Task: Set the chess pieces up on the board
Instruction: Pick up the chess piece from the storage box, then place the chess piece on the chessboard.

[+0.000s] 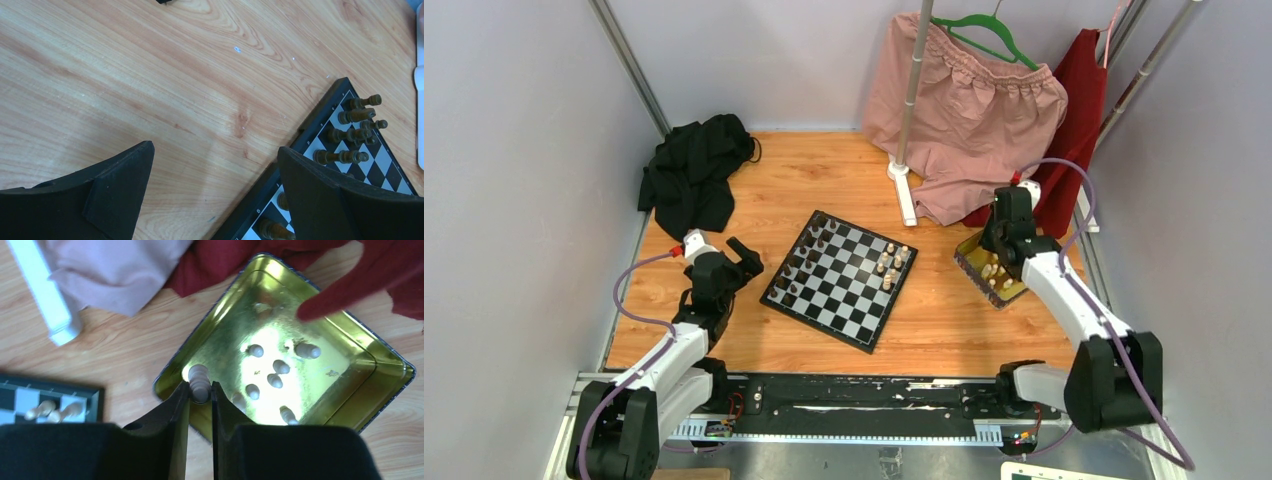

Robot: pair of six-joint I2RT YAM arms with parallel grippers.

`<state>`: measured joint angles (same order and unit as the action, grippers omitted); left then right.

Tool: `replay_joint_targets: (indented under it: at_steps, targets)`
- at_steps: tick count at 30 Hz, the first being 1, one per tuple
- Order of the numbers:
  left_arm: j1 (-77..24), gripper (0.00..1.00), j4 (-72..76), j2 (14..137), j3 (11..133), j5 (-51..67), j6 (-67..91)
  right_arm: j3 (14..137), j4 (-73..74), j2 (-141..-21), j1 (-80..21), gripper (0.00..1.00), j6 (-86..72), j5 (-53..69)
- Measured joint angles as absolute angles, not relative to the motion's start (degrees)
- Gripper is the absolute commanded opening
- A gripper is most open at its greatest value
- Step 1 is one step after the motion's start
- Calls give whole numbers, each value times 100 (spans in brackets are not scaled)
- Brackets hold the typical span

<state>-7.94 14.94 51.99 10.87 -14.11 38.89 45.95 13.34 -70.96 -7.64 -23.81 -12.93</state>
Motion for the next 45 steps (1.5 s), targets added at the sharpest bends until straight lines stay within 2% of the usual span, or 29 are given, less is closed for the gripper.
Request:
replay_joint_targets:
  at_steps: [4, 10, 20, 28, 45]
  targets:
    - [-794, 100, 1494, 5199, 1087, -1413, 3881, 4604, 1559, -6573, -1337, 0, -2263, -1267]
    - [-794, 100, 1494, 5199, 1087, -1413, 3870, 4635, 2021, -6276, -2978, 0, -2051, -1337]
    - [-794, 100, 1494, 5199, 1087, -1413, 3828, 4775, 2453, -6604, -5260, 0, -2010, -1859]
    - [-794, 100, 1494, 5199, 1087, -1415, 3809, 4853, 2373, -7472, -5782, 0, -2021, -2023]
    - [-794, 100, 1494, 5199, 1087, -1415, 3811, 5212, 1890, -8165, -5850, 0, -1962, -1992]
